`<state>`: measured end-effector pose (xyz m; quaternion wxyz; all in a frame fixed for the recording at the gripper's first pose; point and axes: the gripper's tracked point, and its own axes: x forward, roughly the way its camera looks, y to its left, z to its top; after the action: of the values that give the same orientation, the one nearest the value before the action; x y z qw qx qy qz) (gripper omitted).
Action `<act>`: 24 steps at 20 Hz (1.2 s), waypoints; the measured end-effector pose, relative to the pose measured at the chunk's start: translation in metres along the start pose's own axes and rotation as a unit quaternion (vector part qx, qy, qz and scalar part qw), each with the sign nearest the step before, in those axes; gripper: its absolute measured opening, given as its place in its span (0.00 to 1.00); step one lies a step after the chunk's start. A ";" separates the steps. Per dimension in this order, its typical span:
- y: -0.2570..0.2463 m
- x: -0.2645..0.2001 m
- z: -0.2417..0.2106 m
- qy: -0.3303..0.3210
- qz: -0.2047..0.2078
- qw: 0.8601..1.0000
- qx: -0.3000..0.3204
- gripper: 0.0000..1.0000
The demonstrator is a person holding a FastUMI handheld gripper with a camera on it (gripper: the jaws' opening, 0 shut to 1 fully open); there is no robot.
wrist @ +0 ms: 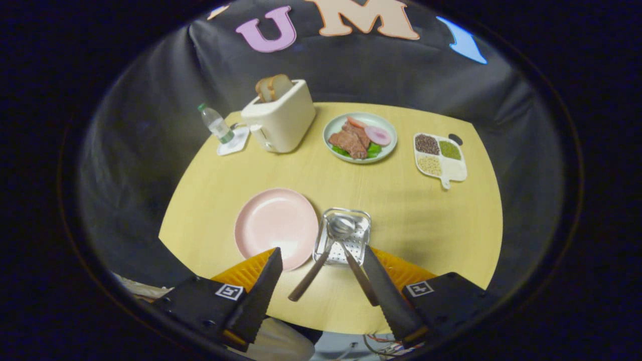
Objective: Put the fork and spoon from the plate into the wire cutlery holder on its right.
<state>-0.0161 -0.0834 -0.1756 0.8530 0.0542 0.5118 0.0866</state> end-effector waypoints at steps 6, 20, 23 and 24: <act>0.029 -0.023 0.032 -0.169 -0.025 0.985 -0.026 1.00; 0.120 -0.067 0.017 -0.415 -0.074 0.906 -0.034 1.00; 0.133 -0.083 0.018 -0.446 -0.069 0.892 -0.024 1.00; 0.137 -0.086 0.019 -0.454 -0.067 0.888 -0.024 1.00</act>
<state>-0.0521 0.0333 -0.0673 0.9971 0.0326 0.0688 0.0081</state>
